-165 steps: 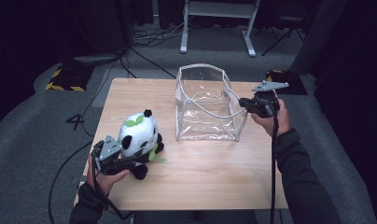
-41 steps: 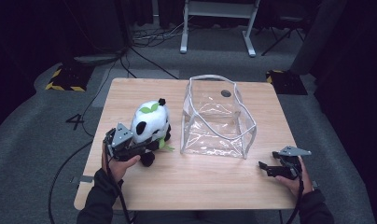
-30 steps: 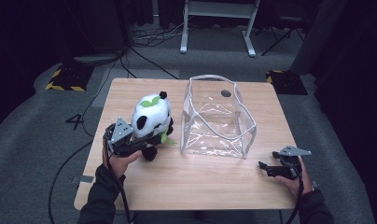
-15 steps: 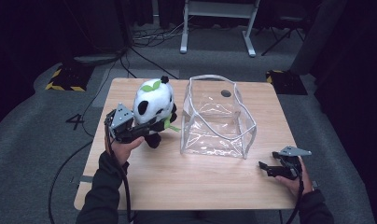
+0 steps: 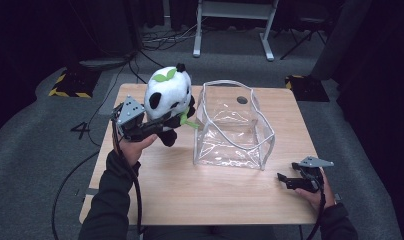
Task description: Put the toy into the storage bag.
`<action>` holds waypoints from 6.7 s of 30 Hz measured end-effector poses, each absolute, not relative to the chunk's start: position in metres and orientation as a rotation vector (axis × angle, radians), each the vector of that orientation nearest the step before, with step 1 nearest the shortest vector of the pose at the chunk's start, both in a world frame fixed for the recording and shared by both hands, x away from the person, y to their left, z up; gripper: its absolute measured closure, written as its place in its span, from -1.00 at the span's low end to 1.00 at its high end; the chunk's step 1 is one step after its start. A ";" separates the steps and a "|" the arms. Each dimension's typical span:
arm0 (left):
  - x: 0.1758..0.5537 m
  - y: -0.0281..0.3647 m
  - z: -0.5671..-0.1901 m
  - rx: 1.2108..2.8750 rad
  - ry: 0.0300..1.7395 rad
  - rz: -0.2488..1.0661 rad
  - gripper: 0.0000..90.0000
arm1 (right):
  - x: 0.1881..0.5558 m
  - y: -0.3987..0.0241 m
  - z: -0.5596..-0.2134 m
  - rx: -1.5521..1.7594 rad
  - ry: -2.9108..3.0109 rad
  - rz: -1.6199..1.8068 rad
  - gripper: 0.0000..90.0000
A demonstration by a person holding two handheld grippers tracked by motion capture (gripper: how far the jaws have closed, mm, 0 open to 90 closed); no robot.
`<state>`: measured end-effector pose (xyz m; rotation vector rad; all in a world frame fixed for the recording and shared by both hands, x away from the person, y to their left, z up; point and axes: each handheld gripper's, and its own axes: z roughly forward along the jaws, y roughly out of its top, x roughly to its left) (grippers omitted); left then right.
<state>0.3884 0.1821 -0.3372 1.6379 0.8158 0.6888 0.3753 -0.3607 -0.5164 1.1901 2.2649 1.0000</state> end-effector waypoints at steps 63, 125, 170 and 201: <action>0.411 0.063 -0.249 1.665 0.607 0.643 -0.07 | 0.375 -0.361 -0.516 1.188 2.268 1.003 -0.57; 0.440 0.025 -0.325 1.875 0.713 0.451 -0.33 | 0.375 -0.361 -0.516 1.188 2.269 1.003 -0.57; 0.448 0.004 -0.344 2.141 0.839 0.302 -0.66 | 0.376 -0.362 -0.516 1.216 2.245 0.993 -0.53; 0.433 0.008 -0.334 2.165 0.781 0.386 -0.63 | 0.376 -0.362 -0.516 1.216 2.245 0.993 -0.53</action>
